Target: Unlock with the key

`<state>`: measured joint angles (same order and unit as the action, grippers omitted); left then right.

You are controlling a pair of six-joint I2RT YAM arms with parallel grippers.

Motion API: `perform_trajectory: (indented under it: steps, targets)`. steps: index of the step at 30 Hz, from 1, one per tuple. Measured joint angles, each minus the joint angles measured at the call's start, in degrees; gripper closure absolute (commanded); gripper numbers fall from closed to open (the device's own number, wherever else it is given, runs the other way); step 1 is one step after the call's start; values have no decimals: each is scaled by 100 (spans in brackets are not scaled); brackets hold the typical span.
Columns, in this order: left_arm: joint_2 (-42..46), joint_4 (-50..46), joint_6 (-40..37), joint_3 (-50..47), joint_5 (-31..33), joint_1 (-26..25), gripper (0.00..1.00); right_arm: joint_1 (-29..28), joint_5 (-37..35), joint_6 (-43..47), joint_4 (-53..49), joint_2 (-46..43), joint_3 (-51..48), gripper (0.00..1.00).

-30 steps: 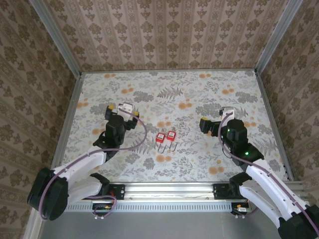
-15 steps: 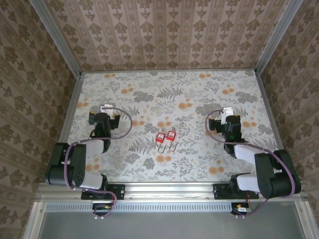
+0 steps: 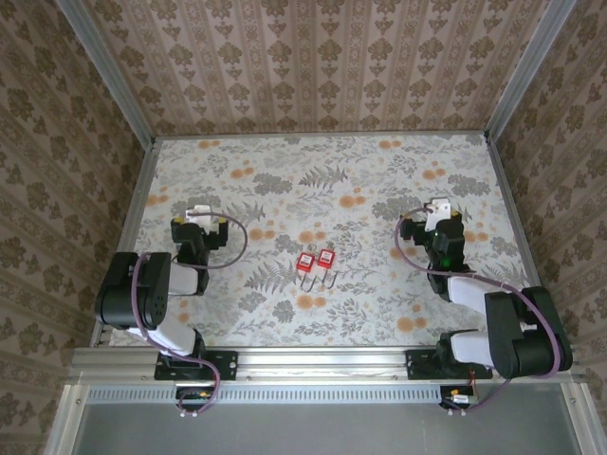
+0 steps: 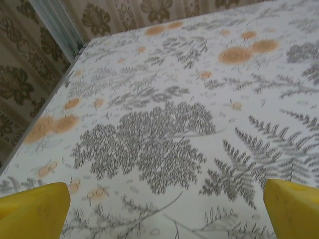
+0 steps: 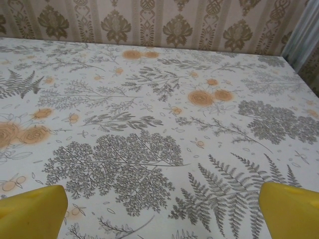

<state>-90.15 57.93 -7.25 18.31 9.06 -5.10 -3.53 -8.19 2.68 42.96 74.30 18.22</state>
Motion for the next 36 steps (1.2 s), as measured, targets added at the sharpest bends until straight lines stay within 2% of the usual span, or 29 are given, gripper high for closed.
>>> perform_trajectory:
  steps: [9, 29, 36]
  targets:
    - [26, -92, 11, 96, -186, 70, 0, 116, 81, 15, -271, 74, 271, 0]
    - [26, -260, 170, 175, -26, 72, 0, 529, 564, -273, -282, -212, 140, 0]
    - [26, -260, 170, 175, -26, 72, 0, 487, 726, -442, 459, 280, 31, 0]
